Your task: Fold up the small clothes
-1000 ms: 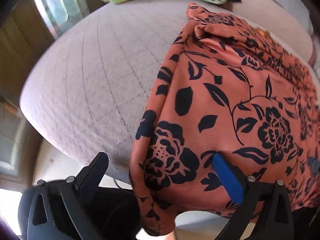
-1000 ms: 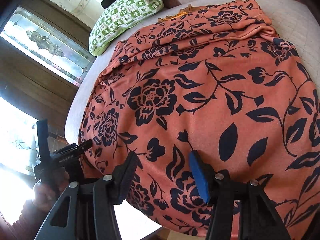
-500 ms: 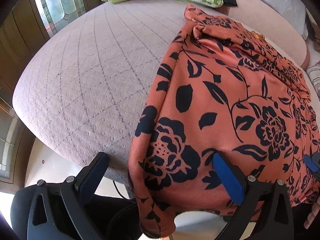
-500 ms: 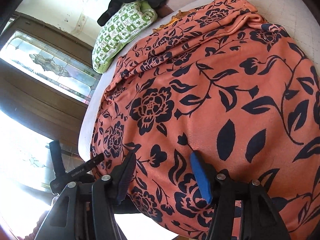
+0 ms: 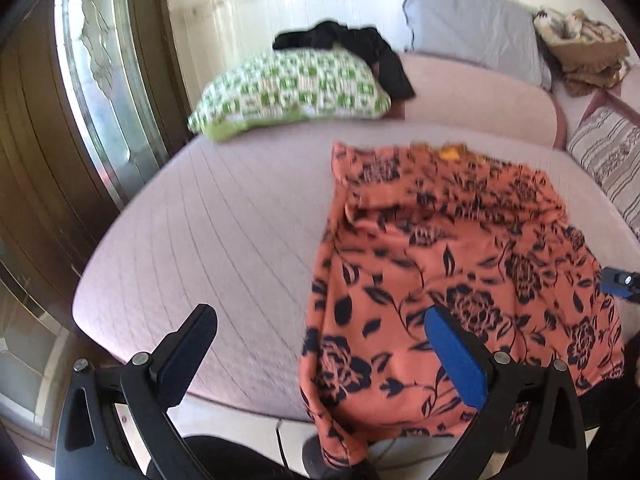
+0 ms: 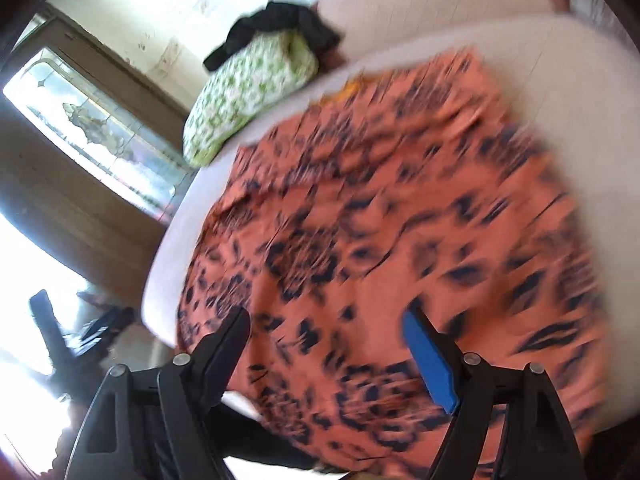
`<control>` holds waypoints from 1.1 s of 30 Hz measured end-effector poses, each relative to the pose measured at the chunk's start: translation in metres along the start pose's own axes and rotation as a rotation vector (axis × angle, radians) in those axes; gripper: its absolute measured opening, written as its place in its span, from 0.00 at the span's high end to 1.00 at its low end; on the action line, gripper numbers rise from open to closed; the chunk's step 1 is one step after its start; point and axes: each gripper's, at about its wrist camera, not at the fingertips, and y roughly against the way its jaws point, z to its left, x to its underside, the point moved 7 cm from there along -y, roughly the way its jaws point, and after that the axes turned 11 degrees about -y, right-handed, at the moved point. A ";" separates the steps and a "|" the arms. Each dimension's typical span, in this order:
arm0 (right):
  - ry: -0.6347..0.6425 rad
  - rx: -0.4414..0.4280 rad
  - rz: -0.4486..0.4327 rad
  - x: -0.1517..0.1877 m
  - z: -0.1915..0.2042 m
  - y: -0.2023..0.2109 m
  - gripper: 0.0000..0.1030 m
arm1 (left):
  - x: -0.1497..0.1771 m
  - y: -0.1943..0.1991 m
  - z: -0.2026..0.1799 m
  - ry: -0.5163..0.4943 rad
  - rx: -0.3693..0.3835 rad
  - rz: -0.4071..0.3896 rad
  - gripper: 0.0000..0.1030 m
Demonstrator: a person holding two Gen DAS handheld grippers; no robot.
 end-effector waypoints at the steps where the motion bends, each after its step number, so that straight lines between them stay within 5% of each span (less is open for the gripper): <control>1: 0.016 0.031 -0.030 -0.006 -0.003 0.010 0.21 | 0.000 0.000 0.001 0.000 -0.005 -0.005 0.00; 9: 0.062 0.192 -0.133 -0.043 -0.030 0.062 0.21 | 0.006 -0.017 -0.009 -0.020 -0.003 0.042 0.00; 22: -0.126 0.238 -0.019 -0.009 -0.084 0.055 0.21 | 0.043 -0.048 0.041 -0.012 0.016 0.189 0.00; 25: -0.169 0.236 -0.005 -0.003 -0.093 0.054 0.21 | 0.051 -0.055 0.052 0.026 0.064 0.238 0.16; 27: -0.185 0.226 0.006 0.000 -0.096 0.053 0.21 | 0.056 -0.058 0.054 0.094 0.139 0.260 0.45; 31: -0.212 0.214 0.014 0.000 -0.098 0.051 0.21 | 0.075 -0.071 0.037 0.209 0.296 0.343 0.46; 33: -0.216 0.215 0.017 0.000 -0.099 0.050 0.21 | 0.083 -0.072 0.026 0.230 0.311 0.349 0.35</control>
